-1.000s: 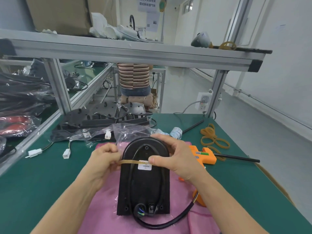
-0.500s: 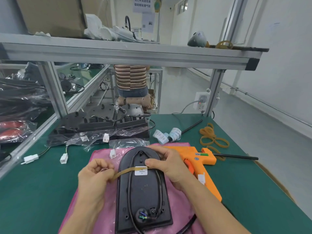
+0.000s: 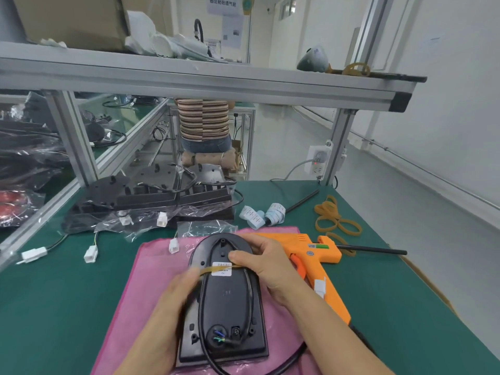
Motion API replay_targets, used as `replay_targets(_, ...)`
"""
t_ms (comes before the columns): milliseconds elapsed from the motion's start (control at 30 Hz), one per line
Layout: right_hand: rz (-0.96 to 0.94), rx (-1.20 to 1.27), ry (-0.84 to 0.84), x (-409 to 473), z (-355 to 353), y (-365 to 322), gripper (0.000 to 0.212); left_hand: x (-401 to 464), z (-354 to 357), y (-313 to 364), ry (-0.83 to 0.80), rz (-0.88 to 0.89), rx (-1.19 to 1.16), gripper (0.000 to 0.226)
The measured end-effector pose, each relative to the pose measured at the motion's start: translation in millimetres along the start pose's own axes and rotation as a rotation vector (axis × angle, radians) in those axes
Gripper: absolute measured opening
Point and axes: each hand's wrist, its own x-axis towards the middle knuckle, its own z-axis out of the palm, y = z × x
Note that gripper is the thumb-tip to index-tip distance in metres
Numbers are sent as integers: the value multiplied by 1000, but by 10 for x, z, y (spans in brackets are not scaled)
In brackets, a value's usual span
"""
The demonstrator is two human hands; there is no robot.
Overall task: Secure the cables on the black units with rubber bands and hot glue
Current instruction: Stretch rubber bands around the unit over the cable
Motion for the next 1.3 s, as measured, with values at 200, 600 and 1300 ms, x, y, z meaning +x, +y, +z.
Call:
replay_targets(200, -31, -85, 66, -95, 87, 48, 39, -171, -52, -9, -26, 55, -74, 52)
replay_targets(600, 78, -445, 434, 239, -791, -341, 18, -150, -171, 29, -10, 26, -118, 48)
replay_targets(1300, 160, -2091, 489, 900, -1963, -100, 27, -22, 83, 48, -44, -94, -58, 54)
